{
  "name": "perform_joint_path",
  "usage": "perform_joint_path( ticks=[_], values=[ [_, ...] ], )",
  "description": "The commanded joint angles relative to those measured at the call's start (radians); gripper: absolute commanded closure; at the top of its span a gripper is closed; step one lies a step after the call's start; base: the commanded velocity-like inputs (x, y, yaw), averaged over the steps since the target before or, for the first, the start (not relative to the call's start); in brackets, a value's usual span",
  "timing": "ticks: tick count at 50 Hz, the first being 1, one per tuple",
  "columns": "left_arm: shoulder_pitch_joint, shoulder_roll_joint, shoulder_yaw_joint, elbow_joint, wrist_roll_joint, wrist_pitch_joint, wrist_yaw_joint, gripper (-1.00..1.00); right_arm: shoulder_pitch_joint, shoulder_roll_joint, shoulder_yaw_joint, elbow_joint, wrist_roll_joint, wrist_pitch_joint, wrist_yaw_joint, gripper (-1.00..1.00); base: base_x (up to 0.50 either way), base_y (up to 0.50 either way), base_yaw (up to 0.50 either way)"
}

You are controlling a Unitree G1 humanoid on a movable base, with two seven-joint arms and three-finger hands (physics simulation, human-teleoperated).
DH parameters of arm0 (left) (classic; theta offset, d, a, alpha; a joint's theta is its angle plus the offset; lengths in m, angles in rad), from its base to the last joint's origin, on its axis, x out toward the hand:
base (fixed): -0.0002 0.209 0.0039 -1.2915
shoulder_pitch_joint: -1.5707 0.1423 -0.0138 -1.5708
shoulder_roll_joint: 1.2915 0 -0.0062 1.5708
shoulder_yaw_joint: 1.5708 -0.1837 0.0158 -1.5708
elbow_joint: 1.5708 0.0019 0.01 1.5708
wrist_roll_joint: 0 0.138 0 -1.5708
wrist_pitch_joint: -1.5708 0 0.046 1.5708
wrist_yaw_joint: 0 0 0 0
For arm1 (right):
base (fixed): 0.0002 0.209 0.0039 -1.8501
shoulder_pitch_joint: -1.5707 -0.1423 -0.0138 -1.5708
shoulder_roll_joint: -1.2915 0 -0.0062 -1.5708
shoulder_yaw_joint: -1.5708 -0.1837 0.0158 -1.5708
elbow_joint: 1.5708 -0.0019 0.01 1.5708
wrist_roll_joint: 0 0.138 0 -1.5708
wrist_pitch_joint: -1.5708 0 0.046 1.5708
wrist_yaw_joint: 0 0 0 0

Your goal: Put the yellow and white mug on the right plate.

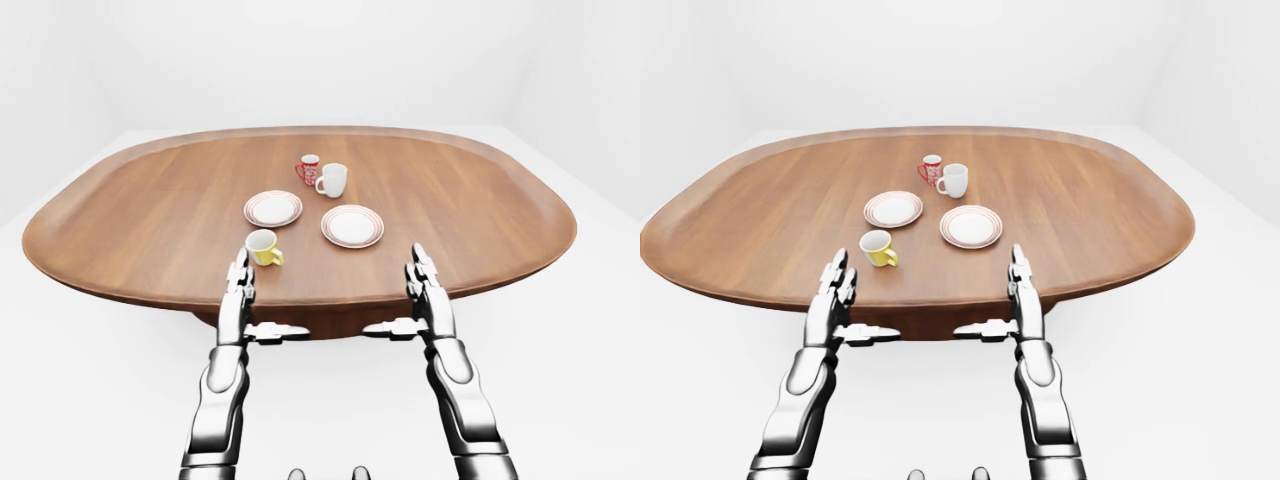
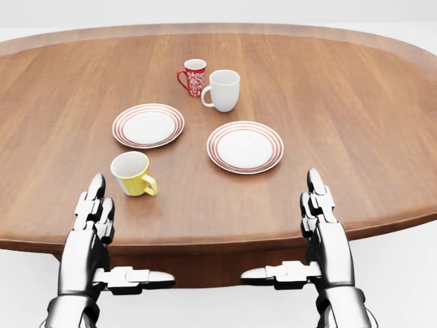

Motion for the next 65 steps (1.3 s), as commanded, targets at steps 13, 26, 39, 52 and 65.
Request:
perform_joint_path(
  ticks=[13,26,39,52,65],
  values=[
    [0.008,0.015,0.022,-0.036,-0.017,0.036,-0.033,-1.0,-0.002,-0.022,-0.026,-0.021,0.005,0.048,0.031,-1.0,0.0,0.0,0.0],
    [0.017,0.02,0.028,-0.135,-0.015,0.074,-0.046,-1.0,0.007,-0.028,-0.042,-0.163,0.0,0.069,0.04,-1.0,0.0,0.0,0.0],
    [0.028,0.024,0.049,-0.323,-0.032,0.074,-0.07,-1.0,0.018,-0.03,-0.05,-0.344,-0.005,0.069,0.058,-1.0,0.0,0.0,0.0],
    [-0.022,0.049,0.075,-0.288,-0.025,0.074,-0.102,-1.0,0.007,-0.028,-0.046,-0.329,-0.017,0.069,0.056,-1.0,0.0,0.0,0.0],
    [-0.075,0.064,0.09,-0.256,-0.021,0.074,-0.108,-1.0,-0.004,-0.033,-0.045,-0.332,-0.046,0.069,0.069,-1.0,0.0,0.0,0.06]
  ],
)
